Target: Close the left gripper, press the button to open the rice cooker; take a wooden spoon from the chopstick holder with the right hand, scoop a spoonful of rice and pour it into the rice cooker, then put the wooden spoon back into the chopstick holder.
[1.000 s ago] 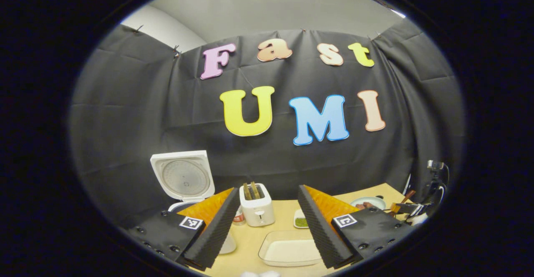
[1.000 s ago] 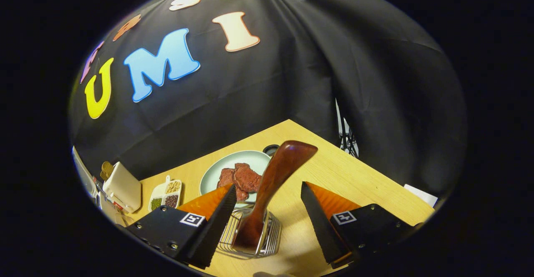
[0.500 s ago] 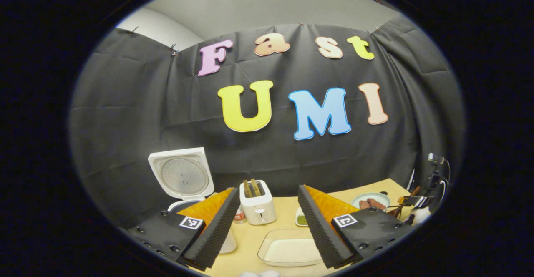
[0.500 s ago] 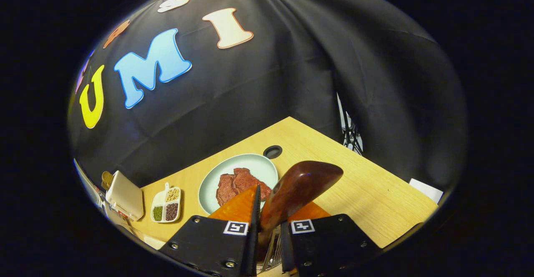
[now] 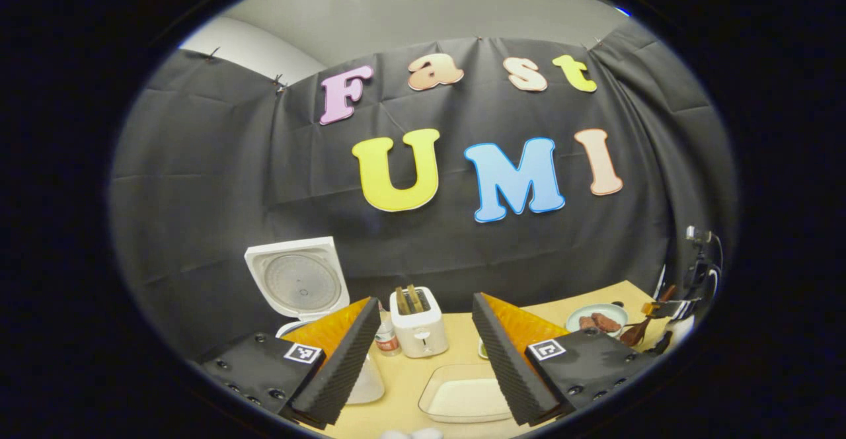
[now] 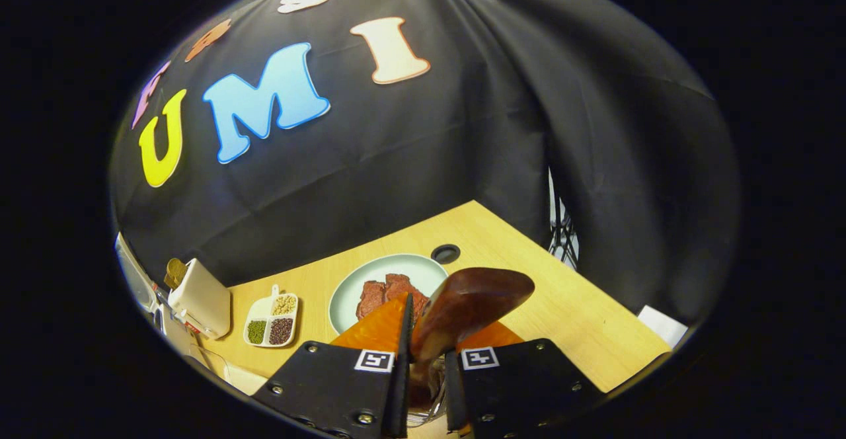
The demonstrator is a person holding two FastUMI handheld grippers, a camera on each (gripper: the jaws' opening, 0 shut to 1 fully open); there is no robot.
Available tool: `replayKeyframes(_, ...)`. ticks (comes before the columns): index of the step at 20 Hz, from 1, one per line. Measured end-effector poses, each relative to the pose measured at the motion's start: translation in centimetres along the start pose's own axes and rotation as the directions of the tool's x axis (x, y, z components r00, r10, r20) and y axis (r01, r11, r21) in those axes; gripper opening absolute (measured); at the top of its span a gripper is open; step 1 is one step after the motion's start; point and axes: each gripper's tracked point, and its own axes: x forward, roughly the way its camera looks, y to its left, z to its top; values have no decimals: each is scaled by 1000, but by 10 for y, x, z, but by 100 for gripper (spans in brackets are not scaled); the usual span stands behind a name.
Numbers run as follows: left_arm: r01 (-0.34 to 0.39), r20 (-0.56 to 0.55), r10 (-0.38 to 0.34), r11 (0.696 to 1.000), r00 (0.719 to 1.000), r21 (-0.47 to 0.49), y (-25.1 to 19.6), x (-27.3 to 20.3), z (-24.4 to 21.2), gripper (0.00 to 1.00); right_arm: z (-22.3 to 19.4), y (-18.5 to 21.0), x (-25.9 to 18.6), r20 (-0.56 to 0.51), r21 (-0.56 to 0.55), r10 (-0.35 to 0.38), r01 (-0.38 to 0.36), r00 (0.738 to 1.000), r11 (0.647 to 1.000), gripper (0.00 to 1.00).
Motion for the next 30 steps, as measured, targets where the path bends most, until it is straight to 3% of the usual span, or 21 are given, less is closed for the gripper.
replayKeyframes(6,-25,46,25,1000,999,9,31,-10,12,99,84,52,-51,155,-205,35,-3,987,979,23)
replayKeyframes(8,-12,67,11,1000,998,12,38,-14,16,99,108,84,-73,194,-212,86,-44,977,976,23)
replayKeyframes(11,-4,82,4,1000,997,10,57,-23,17,99,127,134,-104,224,-215,162,-113,961,970,23)
replayKeyframes(14,-3,91,4,1000,996,-7,79,-30,15,99,119,188,-126,224,-276,226,-161,948,948,22)
replayKeyframes(18,1,85,2,999,996,-37,99,-38,5,99,72,269,-143,173,-345,330,-257,928,903,23)
replayKeyframes(20,10,69,-7,999,998,-43,102,-39,-1,96,32,296,-142,112,-409,356,-284,928,867,22)
replayKeyframes(23,15,73,-13,1000,997,-26,109,-42,1,98,-28,333,-138,29,-495,395,-330,918,804,23)
replayKeyframes(27,-2,86,0,1000,996,21,126,-44,0,99,-84,346,-126,-13,-674,389,-296,921,676,23)
replayKeyframes(30,4,66,-4,1000,998,1,133,-38,-13,97,-111,341,-108,-39,-737,345,-260,938,624,23)
